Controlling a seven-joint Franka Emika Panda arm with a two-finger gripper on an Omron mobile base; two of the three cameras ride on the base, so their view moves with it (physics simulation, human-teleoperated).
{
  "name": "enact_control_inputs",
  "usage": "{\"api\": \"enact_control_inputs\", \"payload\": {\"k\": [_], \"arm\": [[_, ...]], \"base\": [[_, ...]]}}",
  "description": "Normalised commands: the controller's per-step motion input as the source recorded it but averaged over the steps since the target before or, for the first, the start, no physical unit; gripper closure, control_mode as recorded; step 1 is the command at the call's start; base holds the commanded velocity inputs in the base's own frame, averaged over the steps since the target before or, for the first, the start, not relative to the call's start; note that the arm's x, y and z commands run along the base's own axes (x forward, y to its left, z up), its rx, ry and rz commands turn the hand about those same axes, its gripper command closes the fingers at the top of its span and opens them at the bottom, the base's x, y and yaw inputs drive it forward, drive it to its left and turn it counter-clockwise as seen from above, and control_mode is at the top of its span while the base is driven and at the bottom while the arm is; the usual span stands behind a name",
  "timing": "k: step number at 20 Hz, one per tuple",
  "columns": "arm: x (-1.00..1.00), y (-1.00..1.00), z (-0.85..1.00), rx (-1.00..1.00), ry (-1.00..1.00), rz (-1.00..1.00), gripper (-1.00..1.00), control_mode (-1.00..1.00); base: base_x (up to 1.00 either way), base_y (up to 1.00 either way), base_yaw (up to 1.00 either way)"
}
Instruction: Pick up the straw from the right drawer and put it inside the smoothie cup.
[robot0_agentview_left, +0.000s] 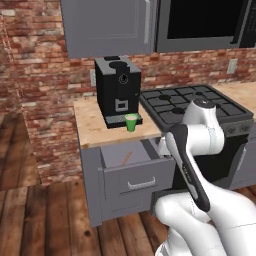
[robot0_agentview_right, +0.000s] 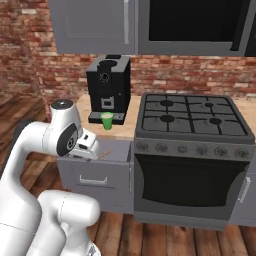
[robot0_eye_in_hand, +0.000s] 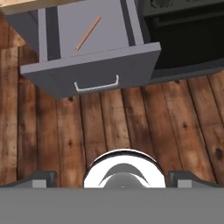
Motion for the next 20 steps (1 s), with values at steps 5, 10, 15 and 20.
{"api": "enact_control_inputs", "payload": {"k": [5, 10, 15, 20], "arm": [[0.34, 0.30, -0.18, 0.00, 0.00, 0.05, -1.00, -1.00], [0.44, 0.43, -0.27, -0.02, 0.00, 0.07, -1.00, -1.00], [0.53, 0.24, -0.26, -0.02, 0.04, 0.02, -1.00, -1.00], [0.42, 0.05, -0.16, -0.01, 0.01, 0.00, -1.00, -1.00]], "base": [[0.00, 0.00, 0.00], [0.00, 0.00, 0.00], [0.00, 0.00, 0.00], [0.00, 0.00, 0.00]]}}
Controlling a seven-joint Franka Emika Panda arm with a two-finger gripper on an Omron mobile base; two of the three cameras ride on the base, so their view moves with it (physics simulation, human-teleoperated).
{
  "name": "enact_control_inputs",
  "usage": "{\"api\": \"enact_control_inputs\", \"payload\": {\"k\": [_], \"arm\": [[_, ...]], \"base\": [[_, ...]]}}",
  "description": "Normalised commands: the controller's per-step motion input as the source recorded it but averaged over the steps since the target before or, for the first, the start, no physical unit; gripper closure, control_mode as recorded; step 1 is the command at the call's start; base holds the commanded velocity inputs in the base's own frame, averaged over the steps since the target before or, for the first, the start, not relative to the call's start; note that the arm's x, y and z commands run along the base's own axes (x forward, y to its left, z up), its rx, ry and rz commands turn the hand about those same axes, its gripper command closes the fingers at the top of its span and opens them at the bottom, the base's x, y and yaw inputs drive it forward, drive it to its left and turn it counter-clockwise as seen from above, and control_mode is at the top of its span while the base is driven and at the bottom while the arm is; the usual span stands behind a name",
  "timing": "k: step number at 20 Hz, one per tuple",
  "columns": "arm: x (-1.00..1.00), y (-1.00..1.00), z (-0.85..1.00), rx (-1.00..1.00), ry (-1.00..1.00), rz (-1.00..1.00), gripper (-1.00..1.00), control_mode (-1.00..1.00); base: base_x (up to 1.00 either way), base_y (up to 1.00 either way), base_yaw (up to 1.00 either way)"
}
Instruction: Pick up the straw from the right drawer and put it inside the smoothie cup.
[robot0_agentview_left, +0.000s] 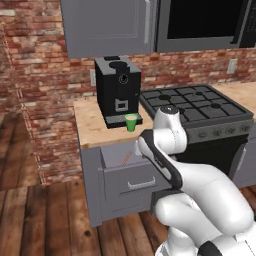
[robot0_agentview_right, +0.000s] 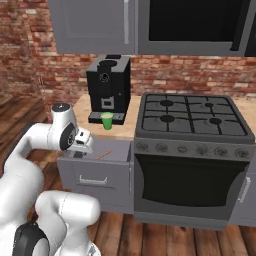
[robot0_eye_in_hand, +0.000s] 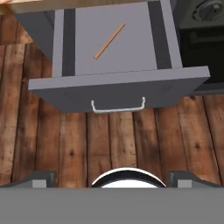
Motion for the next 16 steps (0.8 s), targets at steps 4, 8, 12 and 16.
{"api": "enact_control_inputs", "payload": {"k": [4, 8, 12, 16], "arm": [[0.28, 0.00, -0.03, 0.00, 0.00, 0.00, -1.00, -1.00], [0.20, -0.02, -0.01, 0.00, 0.00, 0.00, -1.00, -1.00], [0.16, -0.03, 0.00, 0.00, 0.00, 0.00, -1.00, -1.00], [0.12, -0.06, -0.01, 0.00, 0.00, 0.00, -1.00, -1.00]], "base": [[0.00, 0.00, 0.00], [0.00, 0.00, 0.00], [0.00, 0.00, 0.00], [0.00, 0.00, 0.00]]}}
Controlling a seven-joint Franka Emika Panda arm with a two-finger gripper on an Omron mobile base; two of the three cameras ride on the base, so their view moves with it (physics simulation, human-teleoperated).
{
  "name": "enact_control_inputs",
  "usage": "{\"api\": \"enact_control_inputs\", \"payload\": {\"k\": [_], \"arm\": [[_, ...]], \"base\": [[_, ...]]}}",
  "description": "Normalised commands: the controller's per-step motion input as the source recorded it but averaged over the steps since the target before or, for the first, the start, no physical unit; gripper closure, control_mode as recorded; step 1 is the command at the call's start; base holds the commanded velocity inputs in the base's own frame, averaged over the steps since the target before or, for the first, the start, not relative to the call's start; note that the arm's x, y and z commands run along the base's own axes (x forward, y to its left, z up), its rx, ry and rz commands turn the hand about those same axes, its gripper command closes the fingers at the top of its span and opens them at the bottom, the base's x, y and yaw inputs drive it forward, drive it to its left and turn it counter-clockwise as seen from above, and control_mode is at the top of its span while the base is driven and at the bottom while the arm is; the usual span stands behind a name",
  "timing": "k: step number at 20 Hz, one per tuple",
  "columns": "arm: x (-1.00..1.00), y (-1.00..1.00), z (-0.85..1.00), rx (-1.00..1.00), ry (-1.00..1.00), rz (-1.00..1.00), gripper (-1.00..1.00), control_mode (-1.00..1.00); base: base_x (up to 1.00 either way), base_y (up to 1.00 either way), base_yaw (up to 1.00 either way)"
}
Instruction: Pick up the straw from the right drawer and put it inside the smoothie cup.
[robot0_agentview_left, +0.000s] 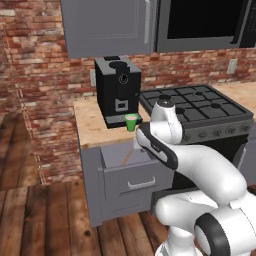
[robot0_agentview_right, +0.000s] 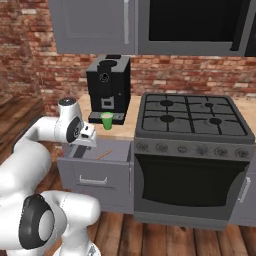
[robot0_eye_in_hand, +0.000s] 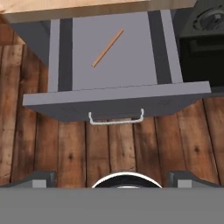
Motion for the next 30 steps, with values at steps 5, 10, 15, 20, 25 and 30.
{"api": "enact_control_inputs", "payload": {"k": [5, 10, 15, 20, 25, 30], "arm": [[0.08, -0.09, -0.06, 0.00, 0.00, 0.00, -1.00, -1.00], [0.04, -0.01, -0.21, 0.00, 0.02, 0.00, -1.00, -1.00], [0.07, 0.00, -0.36, -0.01, 0.09, 0.00, -1.00, -1.00], [0.16, 0.00, -0.20, 0.00, 0.08, 0.00, -1.00, -1.00], [0.24, 0.00, 0.00, 0.00, 0.04, 0.00, -1.00, -1.00], [0.25, 0.00, -0.01, 0.00, 0.01, 0.00, -1.00, -1.00]], "base": [[0.00, 0.00, 0.00], [0.00, 0.00, 0.00], [0.00, 0.00, 0.00], [0.00, 0.00, 0.00], [0.00, 0.00, 0.00], [0.00, 0.00, 0.00]]}}
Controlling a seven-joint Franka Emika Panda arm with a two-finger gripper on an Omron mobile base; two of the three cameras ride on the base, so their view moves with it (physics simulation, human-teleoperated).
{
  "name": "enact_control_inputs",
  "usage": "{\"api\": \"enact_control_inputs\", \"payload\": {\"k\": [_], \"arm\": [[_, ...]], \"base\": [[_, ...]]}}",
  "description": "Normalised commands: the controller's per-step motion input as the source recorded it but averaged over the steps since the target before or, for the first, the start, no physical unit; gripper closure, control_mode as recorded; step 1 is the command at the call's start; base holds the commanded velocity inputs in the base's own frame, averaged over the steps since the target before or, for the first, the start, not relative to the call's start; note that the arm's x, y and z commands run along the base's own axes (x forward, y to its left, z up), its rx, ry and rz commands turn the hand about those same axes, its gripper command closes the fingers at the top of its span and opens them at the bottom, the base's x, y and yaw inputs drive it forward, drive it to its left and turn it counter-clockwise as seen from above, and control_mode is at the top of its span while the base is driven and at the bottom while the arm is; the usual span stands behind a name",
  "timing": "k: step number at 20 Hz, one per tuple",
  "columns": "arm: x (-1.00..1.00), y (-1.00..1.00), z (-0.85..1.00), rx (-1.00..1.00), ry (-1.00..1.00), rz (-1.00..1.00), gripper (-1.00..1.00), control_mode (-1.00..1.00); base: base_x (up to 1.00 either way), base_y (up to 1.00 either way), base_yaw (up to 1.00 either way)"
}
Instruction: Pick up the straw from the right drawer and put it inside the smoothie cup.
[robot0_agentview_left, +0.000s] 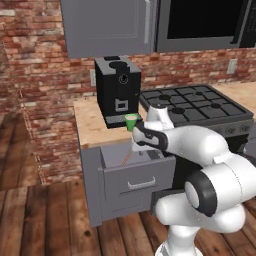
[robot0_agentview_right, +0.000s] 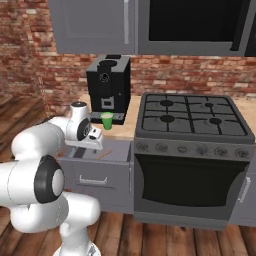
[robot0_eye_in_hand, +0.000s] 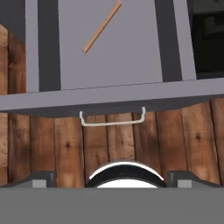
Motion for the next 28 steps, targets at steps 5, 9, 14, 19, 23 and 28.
{"api": "enact_control_inputs", "payload": {"k": [5, 9, 14, 19, 23, 28], "arm": [[0.18, 0.00, -0.24, -0.01, 0.05, 0.00, -1.00, -1.00], [0.18, 0.00, -0.31, -0.03, 0.05, 0.00, -1.00, -1.00], [0.22, 0.00, -0.23, -0.01, 0.03, 0.00, -1.00, -1.00], [0.25, 0.00, -0.01, 0.00, 0.00, 0.00, -1.00, -1.00], [0.21, 0.00, -0.11, 0.00, 0.00, 0.00, -1.00, -1.00], [0.18, 0.00, -0.32, 0.00, 0.00, 0.00, -1.00, -1.00]], "base": [[0.00, 0.00, 0.00], [0.00, 0.00, 0.00], [0.00, 0.00, 0.00], [0.00, 0.00, 0.00], [0.00, 0.00, 0.00], [0.00, 0.00, 0.00]]}}
